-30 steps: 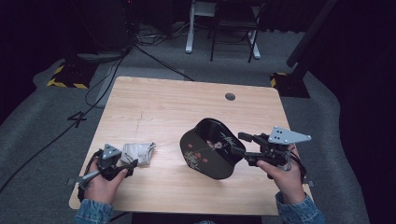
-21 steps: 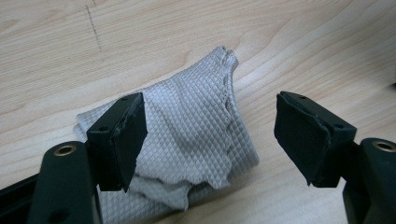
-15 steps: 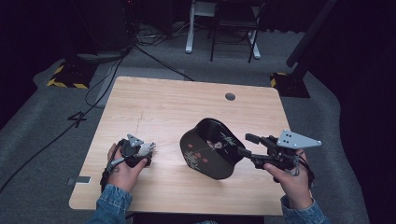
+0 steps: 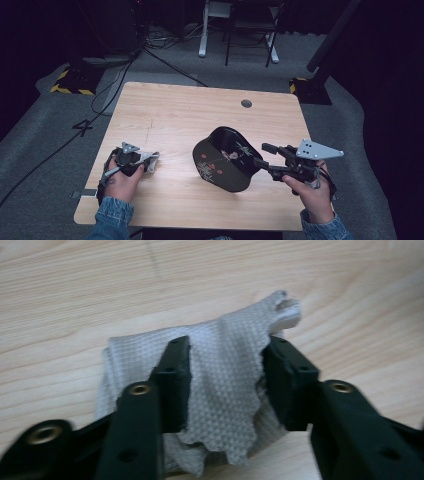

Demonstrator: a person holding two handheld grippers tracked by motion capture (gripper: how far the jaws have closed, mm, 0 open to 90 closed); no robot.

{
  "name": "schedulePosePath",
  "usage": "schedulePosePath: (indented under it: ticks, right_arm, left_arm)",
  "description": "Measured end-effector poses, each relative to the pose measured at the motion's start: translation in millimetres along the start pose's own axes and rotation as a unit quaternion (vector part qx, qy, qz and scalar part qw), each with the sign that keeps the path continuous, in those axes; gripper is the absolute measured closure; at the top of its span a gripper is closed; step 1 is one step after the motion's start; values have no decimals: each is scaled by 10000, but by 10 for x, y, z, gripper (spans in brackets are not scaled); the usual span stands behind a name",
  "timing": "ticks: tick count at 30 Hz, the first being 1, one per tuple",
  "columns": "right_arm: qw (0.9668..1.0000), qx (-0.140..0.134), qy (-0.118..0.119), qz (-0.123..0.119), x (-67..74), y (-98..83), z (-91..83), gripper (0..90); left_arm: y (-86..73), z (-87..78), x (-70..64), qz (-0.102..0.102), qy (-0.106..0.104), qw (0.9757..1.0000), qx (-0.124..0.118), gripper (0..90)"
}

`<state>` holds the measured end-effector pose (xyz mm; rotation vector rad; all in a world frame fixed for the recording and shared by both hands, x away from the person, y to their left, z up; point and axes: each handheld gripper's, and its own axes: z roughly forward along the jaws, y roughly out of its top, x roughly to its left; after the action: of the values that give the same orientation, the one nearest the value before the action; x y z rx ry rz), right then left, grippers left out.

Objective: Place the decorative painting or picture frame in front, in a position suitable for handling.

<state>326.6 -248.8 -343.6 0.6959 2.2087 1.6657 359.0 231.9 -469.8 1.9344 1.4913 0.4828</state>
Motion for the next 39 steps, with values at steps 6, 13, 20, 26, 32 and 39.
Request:
schedulePosePath:
  ticks: [6, 13, 20, 26, 32, 39]
  right_arm:
    - [10000, -17, 46, -29, 1, -2, 1, 425]
    - [10000, 47, 3, -17, -27, -28, 22, 424]
    - [10000, 5, -16, 8, -39, -24, -9, 424]
    - [10000, 60, -20, 1, -34, -26, 0, 423]
    - [9999, 99, 12, 36, -45, -39, 15, 421]
    - [9996, 275, 55, 56, -30, -78, 93, 422]
  left_arm:
    - [-63, 37, 232, -347, 286, 9990, 84, 362]
    - [-107, 109, 400, -581, 287, 9976, 238, 314]
    - [-118, 91, 428, -499, 363, 9979, 220, 465]
    - [-133, 66, 391, -255, 316, 9991, 134, 771]
    - [-110, -16, 313, -135, 92, 9998, -82, 843]
    - [-13, -226, 125, 129, -195, 9986, -468, 847]
